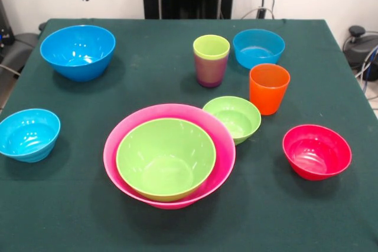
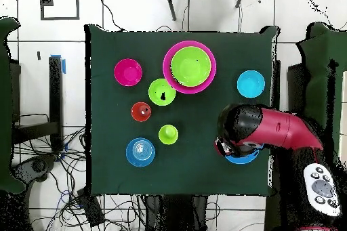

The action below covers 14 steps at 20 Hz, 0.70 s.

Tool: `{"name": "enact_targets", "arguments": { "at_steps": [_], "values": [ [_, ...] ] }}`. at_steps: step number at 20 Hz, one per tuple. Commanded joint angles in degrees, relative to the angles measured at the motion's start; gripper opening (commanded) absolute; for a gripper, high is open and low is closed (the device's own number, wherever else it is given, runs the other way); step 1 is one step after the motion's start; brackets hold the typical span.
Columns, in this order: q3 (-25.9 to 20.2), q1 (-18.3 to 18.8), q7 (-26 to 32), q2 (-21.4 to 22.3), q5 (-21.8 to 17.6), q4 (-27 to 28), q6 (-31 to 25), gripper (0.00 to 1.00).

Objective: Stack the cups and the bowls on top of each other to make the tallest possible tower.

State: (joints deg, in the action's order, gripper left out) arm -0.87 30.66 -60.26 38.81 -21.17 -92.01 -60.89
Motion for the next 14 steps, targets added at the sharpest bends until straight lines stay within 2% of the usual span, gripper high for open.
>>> {"name": "enact_targets", "arguments": {
  "at_steps": [1,14],
  "values": [
    [-3.7,1.1,-6.4,-6.9,0.1,-4.1,8.5,1.0],
    [-2.6,1.3,-7.2,-9.7,-0.5,-3.2,11.8,1.0]
  ]
}}
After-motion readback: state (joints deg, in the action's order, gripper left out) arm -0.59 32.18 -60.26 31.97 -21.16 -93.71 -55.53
